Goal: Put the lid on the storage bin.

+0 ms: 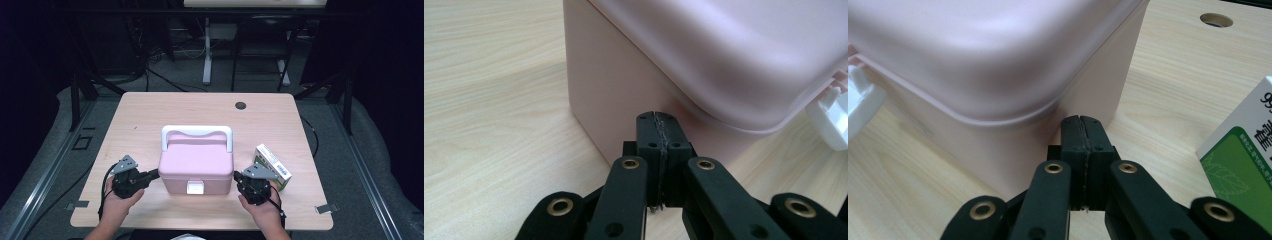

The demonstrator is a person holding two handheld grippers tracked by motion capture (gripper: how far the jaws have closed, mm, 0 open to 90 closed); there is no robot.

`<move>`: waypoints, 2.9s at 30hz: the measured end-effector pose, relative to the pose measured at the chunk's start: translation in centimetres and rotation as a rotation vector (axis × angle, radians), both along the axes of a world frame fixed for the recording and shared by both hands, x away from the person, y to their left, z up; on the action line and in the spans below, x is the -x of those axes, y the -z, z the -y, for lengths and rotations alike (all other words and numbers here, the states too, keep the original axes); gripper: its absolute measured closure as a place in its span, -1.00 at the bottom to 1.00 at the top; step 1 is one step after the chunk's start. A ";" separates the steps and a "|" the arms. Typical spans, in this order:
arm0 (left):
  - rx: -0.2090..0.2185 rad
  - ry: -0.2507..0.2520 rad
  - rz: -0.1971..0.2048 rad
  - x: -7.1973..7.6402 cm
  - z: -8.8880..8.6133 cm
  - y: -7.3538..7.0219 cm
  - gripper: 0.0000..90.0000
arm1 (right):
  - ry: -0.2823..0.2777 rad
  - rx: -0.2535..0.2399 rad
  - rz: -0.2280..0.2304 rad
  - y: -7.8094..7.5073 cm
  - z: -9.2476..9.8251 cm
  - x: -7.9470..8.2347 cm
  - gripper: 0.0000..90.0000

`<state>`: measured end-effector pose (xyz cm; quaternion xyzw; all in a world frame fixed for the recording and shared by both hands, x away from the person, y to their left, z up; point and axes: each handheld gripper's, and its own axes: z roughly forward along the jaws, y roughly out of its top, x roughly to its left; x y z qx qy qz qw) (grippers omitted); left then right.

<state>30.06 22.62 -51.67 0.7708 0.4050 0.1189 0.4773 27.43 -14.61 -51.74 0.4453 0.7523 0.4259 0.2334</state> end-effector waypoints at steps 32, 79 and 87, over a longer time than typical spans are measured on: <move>0.020 0.014 -0.034 2.0 -0.9 0.1 0.77 | -0.024 -0.012 -0.016 -0.1 0.5 3.0 0.77; 0.046 0.036 -0.032 -1.4 -2.4 -5.8 0.21 | -0.106 -0.069 -0.019 -5.8 3.1 -0.8 0.32; 0.040 0.050 -0.035 -3.0 -1.4 -6.5 0.18 | -0.096 -0.090 -0.008 -6.4 2.5 -2.2 0.29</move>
